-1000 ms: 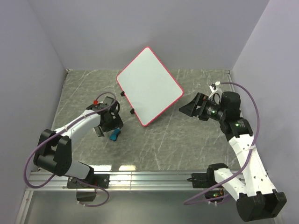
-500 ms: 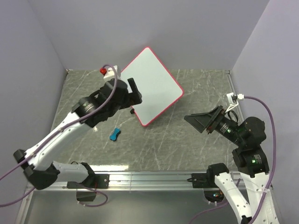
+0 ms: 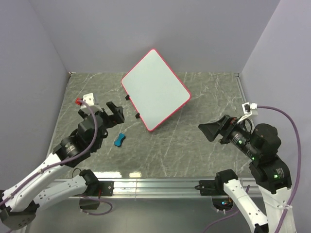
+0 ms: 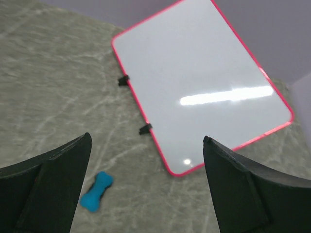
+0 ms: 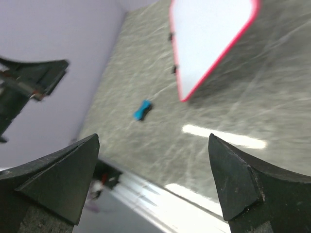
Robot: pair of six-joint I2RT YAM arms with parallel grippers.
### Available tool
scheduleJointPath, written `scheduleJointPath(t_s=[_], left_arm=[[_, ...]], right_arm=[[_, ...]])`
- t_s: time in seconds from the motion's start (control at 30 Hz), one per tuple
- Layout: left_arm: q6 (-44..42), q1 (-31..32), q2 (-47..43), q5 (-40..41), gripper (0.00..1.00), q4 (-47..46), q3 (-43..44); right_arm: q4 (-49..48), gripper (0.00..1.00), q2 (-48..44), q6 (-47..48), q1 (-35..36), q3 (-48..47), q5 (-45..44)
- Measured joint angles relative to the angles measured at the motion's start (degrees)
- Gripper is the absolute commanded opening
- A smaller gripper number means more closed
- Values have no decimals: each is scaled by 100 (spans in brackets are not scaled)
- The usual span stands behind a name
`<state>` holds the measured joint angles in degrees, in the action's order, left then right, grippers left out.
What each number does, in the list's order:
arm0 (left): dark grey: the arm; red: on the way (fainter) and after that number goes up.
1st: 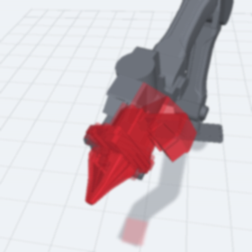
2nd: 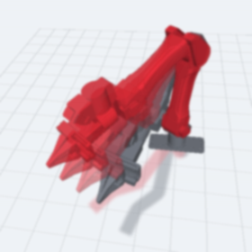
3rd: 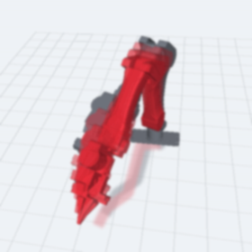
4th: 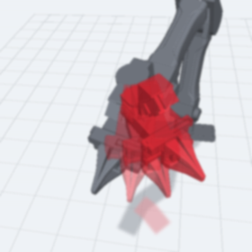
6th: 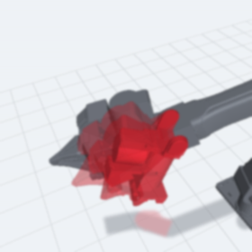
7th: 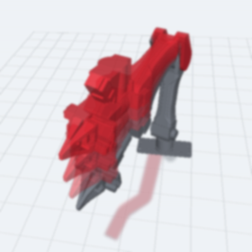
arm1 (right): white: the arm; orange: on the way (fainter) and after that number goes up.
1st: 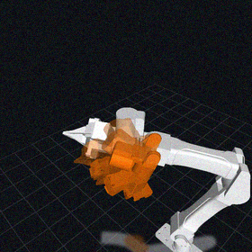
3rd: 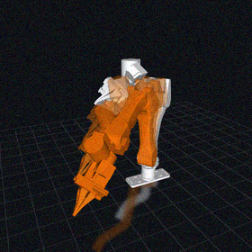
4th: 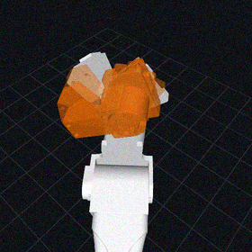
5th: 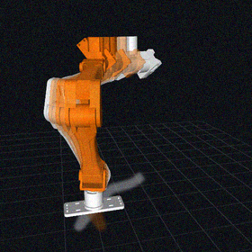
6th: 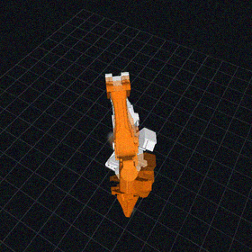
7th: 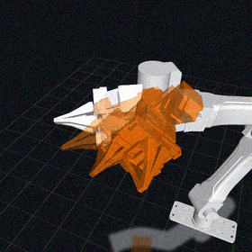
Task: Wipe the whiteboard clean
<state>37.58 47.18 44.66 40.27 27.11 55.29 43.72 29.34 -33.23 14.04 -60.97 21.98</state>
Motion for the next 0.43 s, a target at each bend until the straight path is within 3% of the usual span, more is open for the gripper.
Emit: scheduleJointPath(t_s=[0.2,0.43], left_arm=[[-1722,-197,-225,1012,99,-1838,-1432],[-2533,-2061,564,-31,100,-3093,-2262]], right_arm=[[555,100,293,634,107,-726,-1021],[586,100,739,739,186,-1178,-1318]])
